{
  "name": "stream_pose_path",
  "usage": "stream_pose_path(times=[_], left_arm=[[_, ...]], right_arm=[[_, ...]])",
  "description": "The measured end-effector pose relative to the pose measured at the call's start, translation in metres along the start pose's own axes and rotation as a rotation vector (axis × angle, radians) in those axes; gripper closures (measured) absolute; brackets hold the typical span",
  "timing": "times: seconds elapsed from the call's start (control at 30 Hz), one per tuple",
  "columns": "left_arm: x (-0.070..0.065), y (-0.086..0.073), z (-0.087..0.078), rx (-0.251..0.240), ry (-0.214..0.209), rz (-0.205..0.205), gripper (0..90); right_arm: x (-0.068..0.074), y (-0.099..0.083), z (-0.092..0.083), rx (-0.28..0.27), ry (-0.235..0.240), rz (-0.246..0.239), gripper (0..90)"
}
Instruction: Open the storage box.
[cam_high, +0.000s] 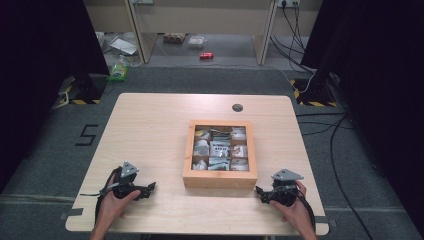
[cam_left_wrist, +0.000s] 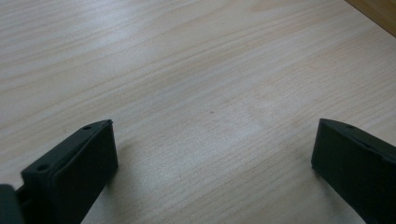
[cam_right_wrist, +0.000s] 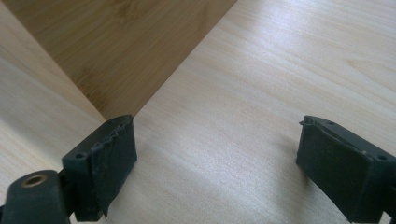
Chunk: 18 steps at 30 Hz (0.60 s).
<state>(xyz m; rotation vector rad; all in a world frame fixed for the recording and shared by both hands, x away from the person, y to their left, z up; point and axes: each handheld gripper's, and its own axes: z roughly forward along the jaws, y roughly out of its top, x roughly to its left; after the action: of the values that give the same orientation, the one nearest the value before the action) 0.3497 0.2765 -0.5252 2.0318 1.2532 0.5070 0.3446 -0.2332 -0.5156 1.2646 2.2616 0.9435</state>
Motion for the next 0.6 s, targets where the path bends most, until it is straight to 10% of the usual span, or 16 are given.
stream_pose_path(times=[0.6], left_arm=[[0.002, 0.001, 0.001, 0.0, -0.011, 0.012, 0.0]], right_arm=[[0.002, 0.006, -0.017, -0.029, 0.011, 0.01, 21.4]])
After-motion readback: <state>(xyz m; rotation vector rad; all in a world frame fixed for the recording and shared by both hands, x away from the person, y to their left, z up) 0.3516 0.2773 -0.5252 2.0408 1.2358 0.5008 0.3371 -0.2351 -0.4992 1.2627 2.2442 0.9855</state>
